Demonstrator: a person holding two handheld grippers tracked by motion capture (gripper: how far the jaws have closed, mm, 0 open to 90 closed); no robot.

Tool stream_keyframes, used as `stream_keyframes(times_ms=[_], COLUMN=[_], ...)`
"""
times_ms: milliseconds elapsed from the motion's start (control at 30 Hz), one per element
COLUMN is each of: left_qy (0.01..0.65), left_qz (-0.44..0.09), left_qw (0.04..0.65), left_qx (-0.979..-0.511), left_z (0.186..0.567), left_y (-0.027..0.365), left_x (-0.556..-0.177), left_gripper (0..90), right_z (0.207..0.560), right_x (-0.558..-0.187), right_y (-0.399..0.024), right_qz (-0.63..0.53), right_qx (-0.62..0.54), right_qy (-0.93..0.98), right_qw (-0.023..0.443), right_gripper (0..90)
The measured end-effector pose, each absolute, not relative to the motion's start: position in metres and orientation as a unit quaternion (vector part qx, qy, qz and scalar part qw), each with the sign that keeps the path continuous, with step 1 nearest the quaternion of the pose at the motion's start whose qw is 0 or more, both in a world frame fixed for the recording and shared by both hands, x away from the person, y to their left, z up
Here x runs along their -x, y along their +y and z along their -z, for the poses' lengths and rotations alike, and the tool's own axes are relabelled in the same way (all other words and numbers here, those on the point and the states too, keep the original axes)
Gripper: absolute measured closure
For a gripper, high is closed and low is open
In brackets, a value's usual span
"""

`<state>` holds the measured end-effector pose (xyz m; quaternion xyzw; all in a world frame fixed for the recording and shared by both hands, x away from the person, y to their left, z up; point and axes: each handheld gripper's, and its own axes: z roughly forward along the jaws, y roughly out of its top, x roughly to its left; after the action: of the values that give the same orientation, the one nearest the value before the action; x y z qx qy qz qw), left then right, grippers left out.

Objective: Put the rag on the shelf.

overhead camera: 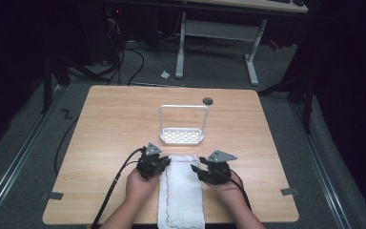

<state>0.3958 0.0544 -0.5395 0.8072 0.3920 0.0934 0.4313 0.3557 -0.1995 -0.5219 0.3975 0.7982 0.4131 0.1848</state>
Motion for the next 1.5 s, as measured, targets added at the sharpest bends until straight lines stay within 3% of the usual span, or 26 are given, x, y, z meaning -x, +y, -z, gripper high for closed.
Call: stream_keyframes(times_ms=[133,267,900,1500], left_qy=[0.392,0.392,0.396,0.393], left_qz=[-0.093,-0.095,-0.081,-0.079], left_qw=[0.432,0.431,0.435,0.460], left_qx=[-0.807,-0.807,-0.804,-0.792], left_z=[0.539,0.539,0.540,0.539], left_y=[0.055,0.054,0.057,0.063], left_x=[-0.396,-0.396,-0.397,-0.392], left_gripper=[80.3,80.2,79.9,82.4], right_z=[0.526,0.533,0.537,0.536], right_x=[-0.372,-0.384,-0.376,-0.373], right_y=[-0.194,-0.195,-0.185,-0.187], right_qz=[-0.401,-0.393,-0.389,-0.406], right_qx=[-0.415,-0.441,-0.425,-0.416], right_qy=[0.794,0.791,0.802,0.797], right_qw=[0.189,0.159,0.158,0.164], right_gripper=[55.1,56.8,83.7,85.5])
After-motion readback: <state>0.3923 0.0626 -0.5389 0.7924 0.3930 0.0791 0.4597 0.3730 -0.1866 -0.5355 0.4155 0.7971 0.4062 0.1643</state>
